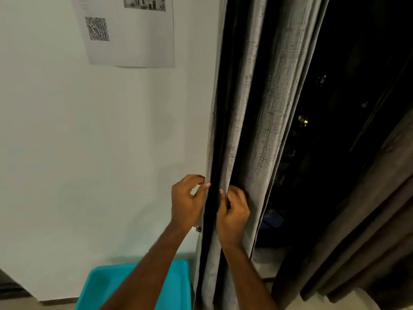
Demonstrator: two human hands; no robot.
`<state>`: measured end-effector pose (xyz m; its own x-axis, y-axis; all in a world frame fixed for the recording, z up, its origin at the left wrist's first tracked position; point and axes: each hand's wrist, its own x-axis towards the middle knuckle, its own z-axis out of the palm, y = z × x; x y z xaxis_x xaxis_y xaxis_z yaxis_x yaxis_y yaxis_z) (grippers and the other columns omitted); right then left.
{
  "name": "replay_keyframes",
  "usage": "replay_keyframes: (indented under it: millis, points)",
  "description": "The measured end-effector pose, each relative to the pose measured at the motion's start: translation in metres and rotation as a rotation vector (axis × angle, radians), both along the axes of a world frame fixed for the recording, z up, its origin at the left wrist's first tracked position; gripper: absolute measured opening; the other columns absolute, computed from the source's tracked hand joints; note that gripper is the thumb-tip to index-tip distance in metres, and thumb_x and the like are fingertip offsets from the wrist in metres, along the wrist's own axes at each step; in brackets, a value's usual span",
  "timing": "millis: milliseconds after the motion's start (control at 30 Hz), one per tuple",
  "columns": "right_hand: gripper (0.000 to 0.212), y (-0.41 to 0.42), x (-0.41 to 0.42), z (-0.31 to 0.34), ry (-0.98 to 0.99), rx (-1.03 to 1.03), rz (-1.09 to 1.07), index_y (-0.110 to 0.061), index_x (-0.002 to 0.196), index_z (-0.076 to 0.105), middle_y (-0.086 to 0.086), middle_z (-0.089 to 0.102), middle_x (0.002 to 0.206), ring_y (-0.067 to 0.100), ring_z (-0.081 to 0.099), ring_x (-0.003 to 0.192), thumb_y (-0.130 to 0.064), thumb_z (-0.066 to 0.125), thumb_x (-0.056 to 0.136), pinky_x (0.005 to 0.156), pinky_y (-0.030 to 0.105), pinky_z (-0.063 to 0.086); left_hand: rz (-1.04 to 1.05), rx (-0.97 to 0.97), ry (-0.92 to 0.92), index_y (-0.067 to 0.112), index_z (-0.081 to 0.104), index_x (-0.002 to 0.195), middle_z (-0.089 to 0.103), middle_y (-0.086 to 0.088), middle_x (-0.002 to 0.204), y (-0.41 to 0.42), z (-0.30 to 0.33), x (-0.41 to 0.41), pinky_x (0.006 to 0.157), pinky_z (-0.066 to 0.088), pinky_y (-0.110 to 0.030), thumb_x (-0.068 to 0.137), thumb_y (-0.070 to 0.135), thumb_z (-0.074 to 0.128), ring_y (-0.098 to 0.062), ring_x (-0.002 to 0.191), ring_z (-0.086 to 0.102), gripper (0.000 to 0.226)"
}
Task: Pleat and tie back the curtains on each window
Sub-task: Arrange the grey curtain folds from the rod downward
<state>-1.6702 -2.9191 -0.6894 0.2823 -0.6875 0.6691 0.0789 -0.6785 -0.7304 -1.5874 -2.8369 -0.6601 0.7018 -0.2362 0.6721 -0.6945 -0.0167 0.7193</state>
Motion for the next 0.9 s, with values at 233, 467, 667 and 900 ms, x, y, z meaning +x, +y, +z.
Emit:
replay_keyframes:
  millis: [233,467,667,900]
  points:
    - [0.024,0.027,-0.003,0.007,0.037,-0.024,0.032,-0.006,0.092,0.077,0.002,0.068,0.083,0.006,0.06,0.07,-0.023,0.06,0.095,0.066,0.025,0.055,-0.102,0.033,-0.033,0.018,0.074,0.095,0.069,0.015,0.09,0.02,-0.004,-0.017,0.079,0.053,-0.01,0.089,0.014,0.069,0.005,0.086,0.066,0.008]
    - [0.03,0.049,-0.012,-0.011,0.106,-0.039,0.079,-0.007,0.111,0.076,0.004,0.068,0.092,0.016,0.066,0.08,-0.024,0.056,0.098,0.077,0.038,0.06,-0.134,0.041,-0.047,0.017,0.07,0.086,0.063,0.015,0.079,0.041,-0.006,-0.023,0.069,0.052,-0.012,0.089,0.007,0.072,-0.002,0.079,0.064,0.01]
    - [0.026,0.051,-0.018,-0.016,0.194,-0.082,0.013,-0.014,0.102,0.076,0.0,0.065,0.087,0.022,0.062,0.072,-0.028,0.055,0.098,0.064,0.044,0.056,-0.153,0.051,-0.098,0.008,0.071,0.086,0.066,0.001,0.08,0.046,-0.008,-0.035,0.066,0.057,-0.029,0.091,0.01,0.071,-0.011,0.076,0.064,0.005]
    - [0.021,0.056,-0.03,-0.012,0.266,-0.105,0.264,-0.001,0.109,0.073,0.003,0.064,0.102,0.013,0.063,0.09,-0.009,0.059,0.095,0.083,0.037,0.058,-0.043,0.051,-0.084,0.01,0.069,0.08,0.064,0.001,0.074,0.045,-0.003,-0.04,0.062,0.055,-0.031,0.087,0.015,0.077,-0.011,0.068,0.061,0.012]
